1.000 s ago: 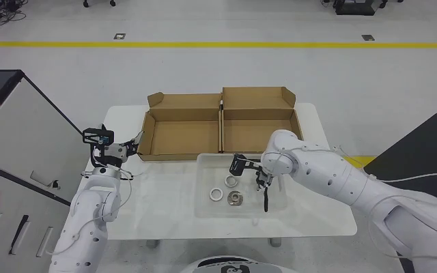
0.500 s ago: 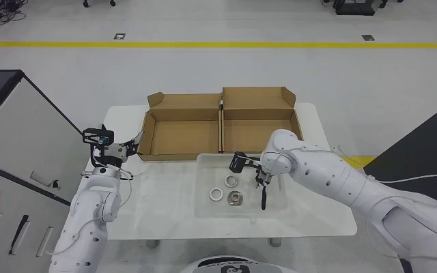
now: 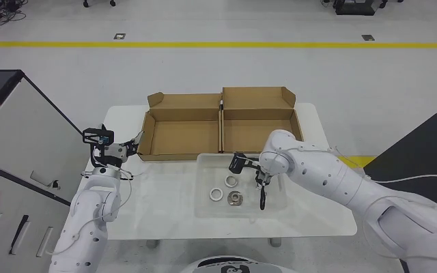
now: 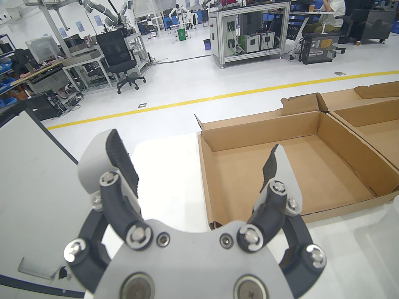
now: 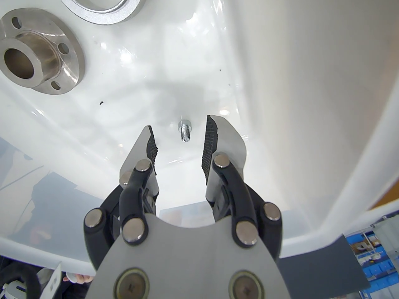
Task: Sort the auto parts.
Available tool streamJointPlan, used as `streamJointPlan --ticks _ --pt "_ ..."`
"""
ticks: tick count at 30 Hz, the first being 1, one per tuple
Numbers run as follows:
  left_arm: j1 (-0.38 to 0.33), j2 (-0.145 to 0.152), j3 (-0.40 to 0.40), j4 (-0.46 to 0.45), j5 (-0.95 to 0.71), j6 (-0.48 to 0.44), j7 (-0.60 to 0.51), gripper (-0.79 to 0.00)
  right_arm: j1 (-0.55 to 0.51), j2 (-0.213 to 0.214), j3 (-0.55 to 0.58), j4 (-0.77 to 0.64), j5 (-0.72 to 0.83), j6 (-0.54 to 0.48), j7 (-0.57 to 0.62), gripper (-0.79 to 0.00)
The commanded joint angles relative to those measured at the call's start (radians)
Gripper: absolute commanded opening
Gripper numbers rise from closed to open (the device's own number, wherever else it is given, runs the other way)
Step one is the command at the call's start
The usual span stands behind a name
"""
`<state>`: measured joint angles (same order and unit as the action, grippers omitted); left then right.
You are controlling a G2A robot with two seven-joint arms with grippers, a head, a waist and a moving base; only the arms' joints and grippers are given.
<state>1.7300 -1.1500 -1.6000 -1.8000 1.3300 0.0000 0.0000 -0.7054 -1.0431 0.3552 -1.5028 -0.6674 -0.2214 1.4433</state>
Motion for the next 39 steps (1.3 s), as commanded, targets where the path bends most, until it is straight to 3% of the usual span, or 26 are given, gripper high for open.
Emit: streamJointPlan --ticks 1,17,39 --pt "0.0 0.0 0.0 0.0 0.0 0.0 0.0 0.0 -0.001 -0.003 0.001 0.005 0.004 -0.005 0.001 -0.431" --pt "0.0 0.0 0.0 0.0 0.0 0.0 0.0 0.0 -0.006 -0.022 0.011 0.027 0.018 -0.03 0.022 -0.468" --pt "0.0 0.0 0.0 0.0 0.0 0.0 0.0 0.0 -0.027 -0.025 0.042 0.028 -0.002 -0.017 0.057 -0.591"
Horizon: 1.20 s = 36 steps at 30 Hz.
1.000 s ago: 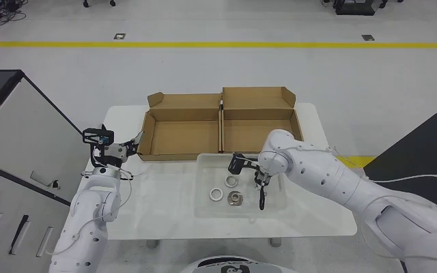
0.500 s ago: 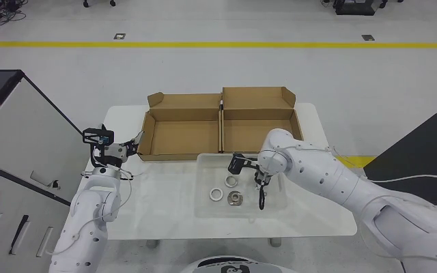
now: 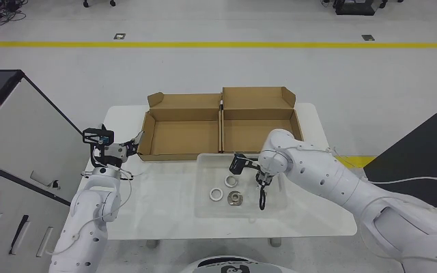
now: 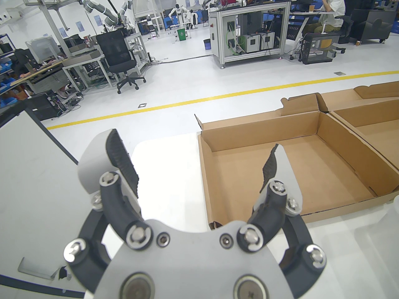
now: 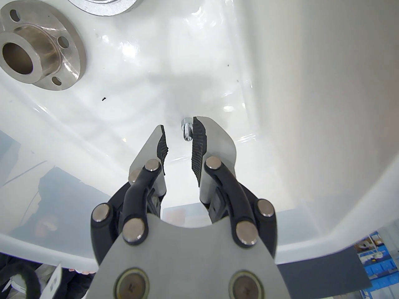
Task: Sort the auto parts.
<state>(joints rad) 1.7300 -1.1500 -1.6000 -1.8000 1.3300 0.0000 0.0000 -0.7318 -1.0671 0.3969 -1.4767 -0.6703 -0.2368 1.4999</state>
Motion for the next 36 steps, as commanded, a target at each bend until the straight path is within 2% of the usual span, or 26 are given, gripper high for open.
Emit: streamJointPlan --ticks 1,2,5,12,18,24,36 --pt "0.0 0.0 0.0 0.0 0.0 0.0 0.0 0.0 -0.001 -0.002 0.001 0.003 0.003 -0.004 0.003 -0.597" --pt "0.0 0.0 0.0 0.0 0.0 0.0 0.0 0.0 -0.001 -0.002 0.001 0.006 0.003 -0.005 0.004 -0.61" --pt "0.0 0.0 0.0 0.0 0.0 0.0 0.0 0.0 -0.001 -0.006 0.002 0.01 0.007 -0.006 0.008 -0.785" --pt "0.0 0.0 0.0 0.0 0.0 0.0 0.0 0.0 -0.003 -0.006 0.016 -0.012 0.017 -0.002 0.027 -0.785" --pt "0.0 0.0 0.0 0.0 0.0 0.0 0.0 0.0 -0.012 0.015 0.059 -0.114 0.053 0.01 0.036 -0.785" --pt "0.0 0.0 0.0 0.0 0.0 0.0 0.0 0.0 -0.023 0.07 0.119 -0.252 0.123 0.007 0.036 -0.785" --pt "0.0 0.0 0.0 0.0 0.0 0.0 0.0 0.0 -0.009 0.21 0.231 -0.531 0.313 -0.006 0.036 -0.785"
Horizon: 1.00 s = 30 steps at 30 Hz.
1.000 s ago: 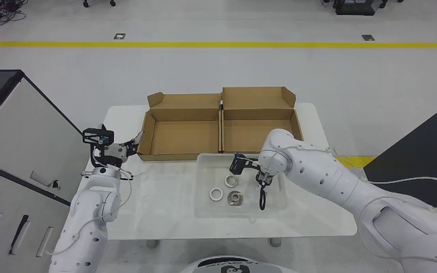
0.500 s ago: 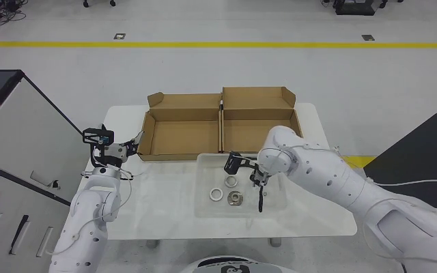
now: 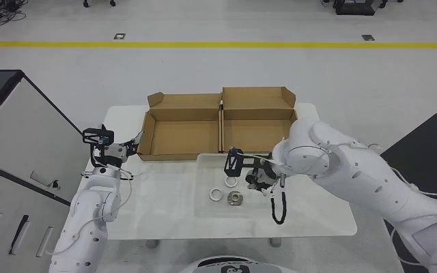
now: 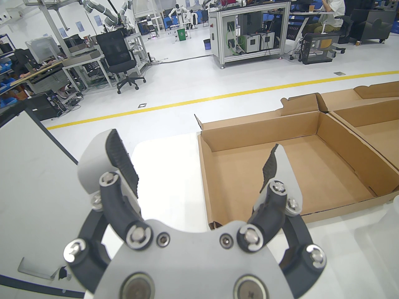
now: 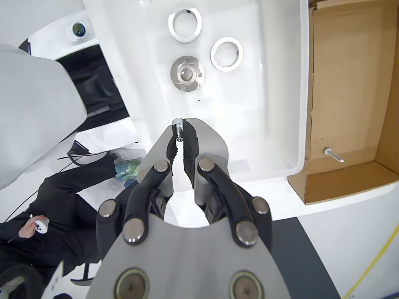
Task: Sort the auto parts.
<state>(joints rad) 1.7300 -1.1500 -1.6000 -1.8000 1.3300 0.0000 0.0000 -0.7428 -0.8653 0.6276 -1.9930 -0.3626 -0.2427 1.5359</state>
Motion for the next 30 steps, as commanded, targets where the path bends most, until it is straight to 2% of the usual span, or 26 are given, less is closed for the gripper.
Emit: streamJointPlan --ticks 1,14,17,22,30 --pt "0.0 0.0 0.0 0.0 0.0 0.0 0.0 0.0 0.005 0.017 0.001 -0.026 0.02 -0.004 0.0 -0.785" --pt "0.0 0.0 0.0 0.0 0.0 0.0 0.0 0.0 0.013 0.026 0.003 -0.035 0.041 -0.004 0.0 -0.785" --pt "0.0 0.0 0.0 0.0 0.0 0.0 0.0 0.0 0.003 0.028 0.027 0.0 0.032 0.009 -0.067 -0.785" --pt "0.0 0.0 0.0 0.0 0.0 0.0 0.0 0.0 -0.018 0.051 0.182 0.119 0.268 -0.015 -0.192 -0.785" --pt "0.0 0.0 0.0 0.0 0.0 0.0 0.0 0.0 -0.125 0.096 0.414 0.264 0.666 -0.155 -0.24 -0.785"
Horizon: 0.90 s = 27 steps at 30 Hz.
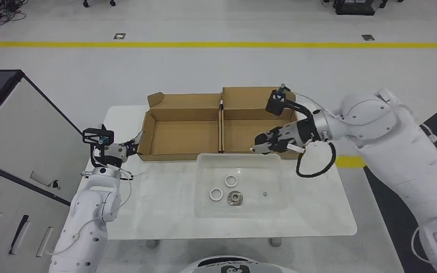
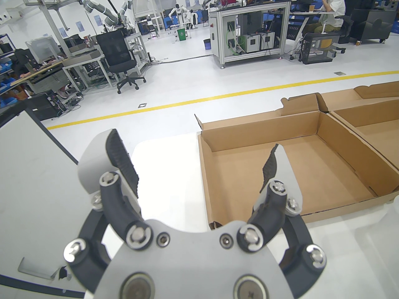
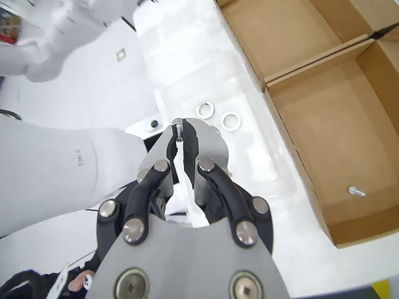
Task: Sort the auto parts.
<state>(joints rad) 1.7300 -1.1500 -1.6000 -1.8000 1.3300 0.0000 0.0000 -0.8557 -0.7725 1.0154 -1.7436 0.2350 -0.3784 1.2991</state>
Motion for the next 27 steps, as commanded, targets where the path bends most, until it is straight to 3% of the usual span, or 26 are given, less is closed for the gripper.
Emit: streamJointPlan --ticks 1,5,9,18,27 --pt "0.0 0.0 0.0 0.0 0.0 0.0 0.0 0.0 -0.026 0.006 0.046 0.025 0.126 -0.04 -0.005 -0.785" --pt "0.0 0.0 0.0 0.0 0.0 0.0 0.0 0.0 -0.065 0.009 0.105 0.065 0.379 -0.117 0.012 -0.785" --pt "0.0 0.0 0.0 0.0 0.0 0.0 0.0 0.0 -0.068 0.003 0.122 0.051 0.562 -0.123 0.019 -0.785" --pt "0.0 0.0 0.0 0.0 0.0 0.0 0.0 0.0 -0.014 -0.035 0.114 -0.011 0.832 -0.088 0.054 -0.785" --pt "0.0 0.0 0.0 0.0 0.0 0.0 0.0 0.0 0.06 -0.104 0.058 -0.022 1.012 -0.068 0.074 -0.785"
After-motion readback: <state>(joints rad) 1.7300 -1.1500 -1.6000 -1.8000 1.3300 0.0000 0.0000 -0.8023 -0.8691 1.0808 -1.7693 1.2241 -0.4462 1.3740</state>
